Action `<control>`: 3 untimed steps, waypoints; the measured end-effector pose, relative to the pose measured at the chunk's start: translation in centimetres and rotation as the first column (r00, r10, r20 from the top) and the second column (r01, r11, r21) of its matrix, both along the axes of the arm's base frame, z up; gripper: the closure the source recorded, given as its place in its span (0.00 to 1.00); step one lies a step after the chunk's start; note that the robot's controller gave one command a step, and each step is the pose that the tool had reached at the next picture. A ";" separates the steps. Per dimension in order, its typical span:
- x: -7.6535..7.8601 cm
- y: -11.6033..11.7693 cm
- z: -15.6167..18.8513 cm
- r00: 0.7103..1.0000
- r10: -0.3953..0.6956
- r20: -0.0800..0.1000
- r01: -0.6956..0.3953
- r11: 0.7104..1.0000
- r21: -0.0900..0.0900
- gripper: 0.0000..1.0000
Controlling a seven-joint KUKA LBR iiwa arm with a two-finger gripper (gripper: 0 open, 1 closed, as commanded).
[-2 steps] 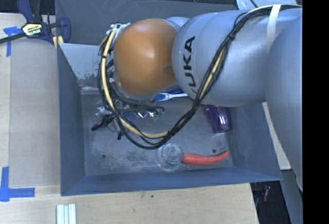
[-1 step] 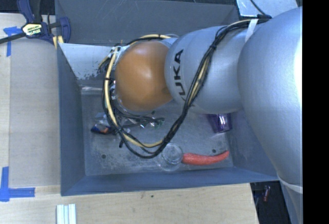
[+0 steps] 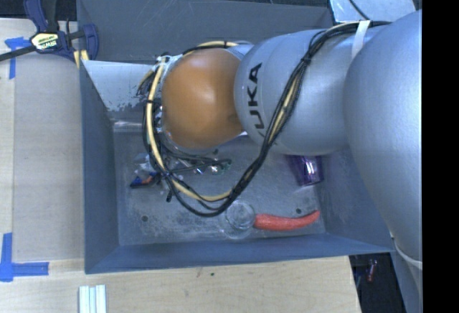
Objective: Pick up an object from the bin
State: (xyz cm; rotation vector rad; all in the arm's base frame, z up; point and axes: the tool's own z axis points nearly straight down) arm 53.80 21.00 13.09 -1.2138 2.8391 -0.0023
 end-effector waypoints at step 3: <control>-3.0 1.7 -2.2 0.987 0.160 0.024 -0.160 0.987 -0.002 1.00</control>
Offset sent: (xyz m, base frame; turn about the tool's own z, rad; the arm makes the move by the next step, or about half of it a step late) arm -0.0021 -0.0010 0.0485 -0.0240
